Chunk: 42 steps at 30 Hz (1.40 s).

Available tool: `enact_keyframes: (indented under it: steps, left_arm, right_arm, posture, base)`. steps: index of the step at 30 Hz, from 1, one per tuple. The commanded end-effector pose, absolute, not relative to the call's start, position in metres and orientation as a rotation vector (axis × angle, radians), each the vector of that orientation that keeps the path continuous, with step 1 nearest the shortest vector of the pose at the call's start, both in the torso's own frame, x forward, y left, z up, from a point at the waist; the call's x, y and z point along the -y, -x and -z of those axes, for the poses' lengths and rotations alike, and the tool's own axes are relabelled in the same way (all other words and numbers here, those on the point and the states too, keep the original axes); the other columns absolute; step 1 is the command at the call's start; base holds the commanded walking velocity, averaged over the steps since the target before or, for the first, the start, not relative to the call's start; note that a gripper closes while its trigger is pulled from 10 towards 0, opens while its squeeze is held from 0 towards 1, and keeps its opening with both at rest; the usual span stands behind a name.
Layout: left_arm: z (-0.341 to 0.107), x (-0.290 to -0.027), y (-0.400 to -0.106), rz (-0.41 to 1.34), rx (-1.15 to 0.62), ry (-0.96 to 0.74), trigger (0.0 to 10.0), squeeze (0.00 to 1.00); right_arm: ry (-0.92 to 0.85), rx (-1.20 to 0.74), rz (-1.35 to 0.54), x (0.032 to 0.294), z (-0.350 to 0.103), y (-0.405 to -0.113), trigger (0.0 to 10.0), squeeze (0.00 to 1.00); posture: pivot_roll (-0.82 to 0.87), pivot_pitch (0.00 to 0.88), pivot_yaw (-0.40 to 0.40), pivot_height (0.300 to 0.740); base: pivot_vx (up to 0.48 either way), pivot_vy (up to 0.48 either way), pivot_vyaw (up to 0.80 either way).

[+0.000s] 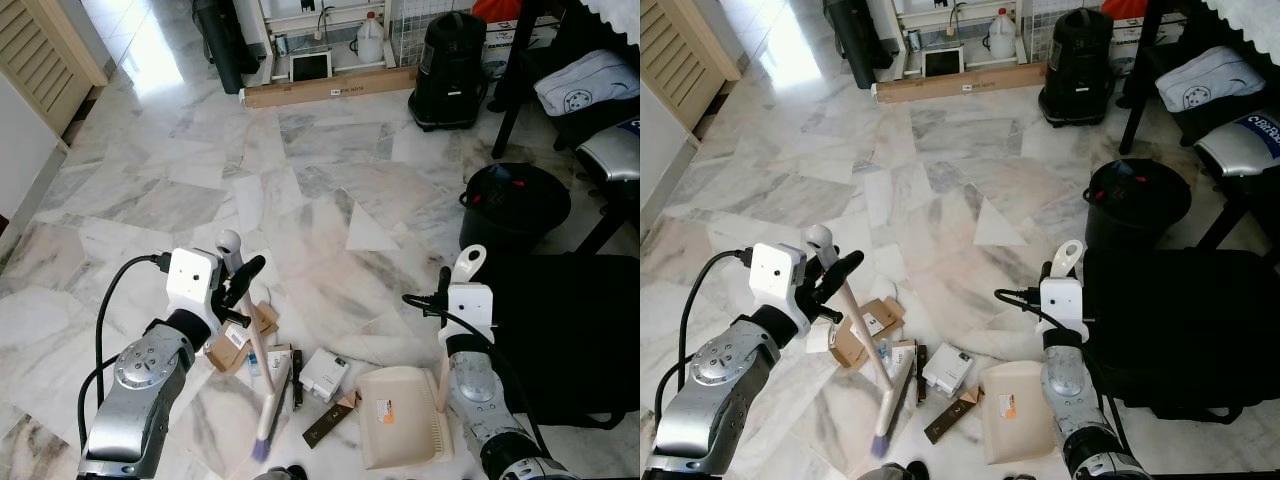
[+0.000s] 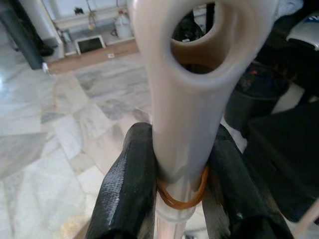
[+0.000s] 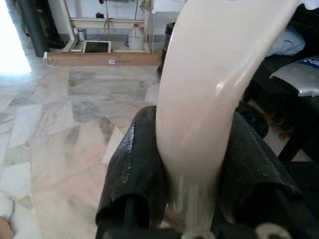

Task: Sweep floor

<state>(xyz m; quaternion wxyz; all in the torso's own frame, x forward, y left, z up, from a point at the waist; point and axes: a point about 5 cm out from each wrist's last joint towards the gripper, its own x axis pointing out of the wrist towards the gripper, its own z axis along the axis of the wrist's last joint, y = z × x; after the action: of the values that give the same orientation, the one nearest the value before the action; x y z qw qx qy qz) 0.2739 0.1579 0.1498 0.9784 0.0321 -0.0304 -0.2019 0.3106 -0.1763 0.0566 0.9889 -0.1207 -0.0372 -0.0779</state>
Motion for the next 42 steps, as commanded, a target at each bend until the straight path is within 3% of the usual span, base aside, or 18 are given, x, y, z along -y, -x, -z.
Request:
enact_keyframes:
  steps: [1, 17, 30, 42]
  left_arm:
    - [-0.149, -0.161, -0.272, 0.411, 0.066, -0.09, 10.0, 0.0]
    - [-0.119, -0.162, -0.281, 0.412, -0.021, -0.096, 10.0, 0.0]
    - [-0.107, -0.164, -0.309, 0.332, -0.05, 0.205, 10.0, 0.0]
    - [-0.113, -0.163, -0.318, 0.312, -0.013, 0.308, 10.0, 0.0]
  right_arm:
    - [0.24, -0.033, 0.131, 0.17, -0.035, -0.3, 10.0, 0.0]
    - [0.255, -0.04, 0.142, 0.177, -0.03, -0.291, 10.0, 0.0]
    - [0.262, -0.038, 0.141, 0.18, -0.029, -0.289, 10.0, 0.0]
    - [0.265, -0.038, 0.127, 0.179, -0.03, -0.29, 10.0, 0.0]
  posture:
    - [0.22, 0.167, 0.115, 0.74]
    - [0.19, 0.208, 0.114, 0.74]
    - [0.16, 0.228, 0.104, 0.74]
    - [0.16, 0.229, 0.088, 0.74]
  base:
    - [0.0, 0.0, 0.0]
    - [0.0, 0.0, 0.0]
    - [0.0, 0.0, 0.0]
    - [0.0, 0.0, 0.0]
